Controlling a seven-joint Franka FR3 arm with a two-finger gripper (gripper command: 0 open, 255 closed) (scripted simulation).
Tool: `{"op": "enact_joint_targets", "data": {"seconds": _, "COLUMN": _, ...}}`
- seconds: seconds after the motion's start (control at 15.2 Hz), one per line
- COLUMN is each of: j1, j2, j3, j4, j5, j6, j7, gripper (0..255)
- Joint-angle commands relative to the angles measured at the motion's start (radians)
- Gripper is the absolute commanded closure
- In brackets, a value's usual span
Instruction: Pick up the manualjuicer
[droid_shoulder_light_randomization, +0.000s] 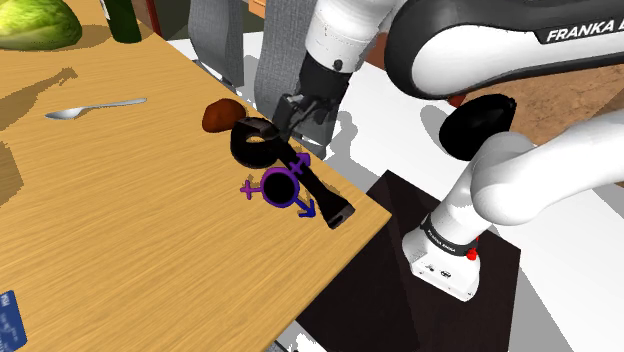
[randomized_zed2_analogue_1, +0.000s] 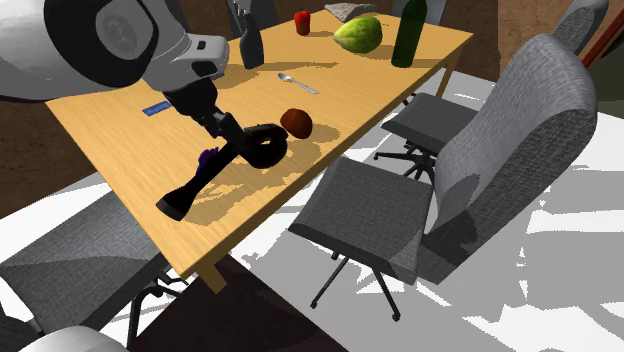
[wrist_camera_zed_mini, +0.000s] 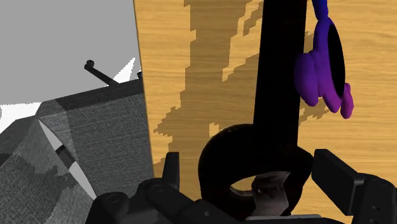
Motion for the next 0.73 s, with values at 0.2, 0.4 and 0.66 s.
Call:
{"op": "enact_joint_targets", "data": {"seconds": 0.2, "j1": -0.012, "j2": 0.062, "j3": 0.076, "j4": -0.001, "j5": -0.005, "j6": 0.093, "j7": 0.081, "gripper": 0}}
{"op": "enact_joint_targets", "data": {"seconds": 0.4, "j1": -0.015, "j2": 0.076, "j3": 0.089, "j4": -0.031, "j5": -0.006, "j6": 0.136, "j7": 0.090, "gripper": 0}}
{"op": "enact_joint_targets", "data": {"seconds": 0.66, "j1": -0.018, "j2": 0.091, "j3": 0.101, "j4": -0.055, "j5": -0.009, "j6": 0.174, "j7": 0.100, "gripper": 0}}
